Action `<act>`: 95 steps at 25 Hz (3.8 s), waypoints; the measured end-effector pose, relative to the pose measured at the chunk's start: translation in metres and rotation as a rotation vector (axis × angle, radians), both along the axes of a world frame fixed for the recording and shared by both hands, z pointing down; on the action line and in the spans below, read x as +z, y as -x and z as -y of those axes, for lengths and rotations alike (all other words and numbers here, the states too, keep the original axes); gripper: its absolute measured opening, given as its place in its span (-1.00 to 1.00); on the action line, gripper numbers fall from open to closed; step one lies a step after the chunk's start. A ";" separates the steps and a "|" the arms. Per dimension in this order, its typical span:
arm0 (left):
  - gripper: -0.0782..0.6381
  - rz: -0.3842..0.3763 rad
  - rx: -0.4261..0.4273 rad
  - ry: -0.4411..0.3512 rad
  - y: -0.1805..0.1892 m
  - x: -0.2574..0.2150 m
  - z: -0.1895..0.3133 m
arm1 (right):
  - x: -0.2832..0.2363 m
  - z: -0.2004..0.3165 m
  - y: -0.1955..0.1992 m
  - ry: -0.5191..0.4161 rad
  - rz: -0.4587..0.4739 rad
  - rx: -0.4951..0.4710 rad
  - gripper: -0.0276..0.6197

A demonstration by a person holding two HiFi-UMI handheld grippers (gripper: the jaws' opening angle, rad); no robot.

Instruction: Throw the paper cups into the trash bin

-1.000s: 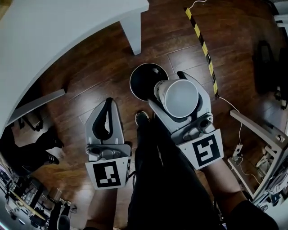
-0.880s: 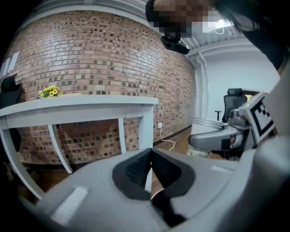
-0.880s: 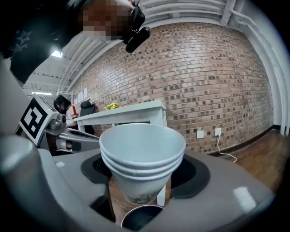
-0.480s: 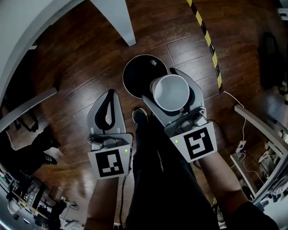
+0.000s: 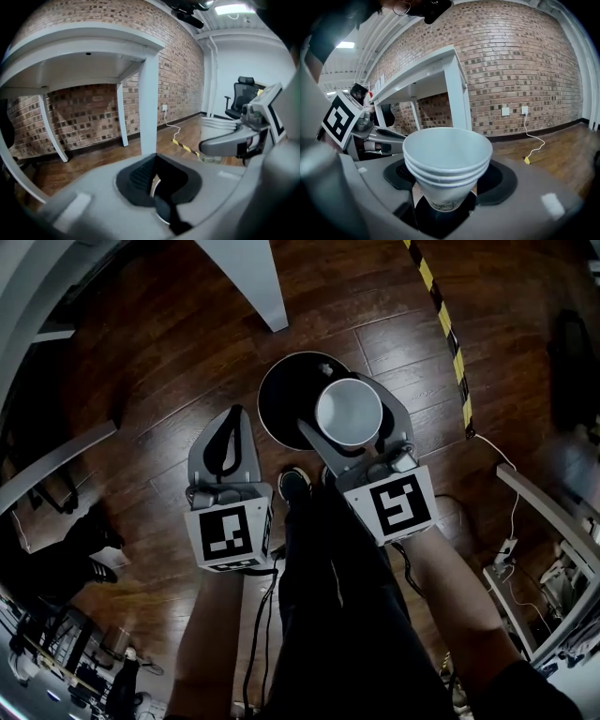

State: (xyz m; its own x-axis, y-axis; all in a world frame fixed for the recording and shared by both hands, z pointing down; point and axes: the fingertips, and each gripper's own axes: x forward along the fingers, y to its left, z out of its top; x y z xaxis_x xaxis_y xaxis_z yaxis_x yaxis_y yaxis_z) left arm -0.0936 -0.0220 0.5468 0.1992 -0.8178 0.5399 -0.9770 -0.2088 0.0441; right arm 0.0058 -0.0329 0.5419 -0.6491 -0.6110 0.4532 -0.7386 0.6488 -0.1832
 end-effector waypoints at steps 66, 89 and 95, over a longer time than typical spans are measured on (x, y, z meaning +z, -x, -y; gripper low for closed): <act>-0.77 -0.090 -0.119 0.074 -0.011 -0.021 -0.025 | 0.013 -0.022 -0.004 0.210 0.022 0.003 0.14; -0.77 -0.090 -0.077 -0.374 -0.026 -0.331 -0.005 | -0.272 0.015 -0.026 -0.092 0.227 0.176 -0.54; -0.77 -0.086 -0.162 -0.428 -0.004 -0.380 -0.010 | -0.323 0.017 -0.024 -0.145 0.239 0.177 -0.65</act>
State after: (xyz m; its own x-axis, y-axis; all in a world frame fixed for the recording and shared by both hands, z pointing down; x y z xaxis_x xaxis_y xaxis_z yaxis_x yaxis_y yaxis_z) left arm -0.0894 -0.0121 0.1666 0.0800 -0.9877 0.1344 -0.9950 -0.0711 0.0699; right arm 0.0295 -0.0499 0.2185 -0.6049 -0.7706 0.2005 -0.7892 0.5467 -0.2799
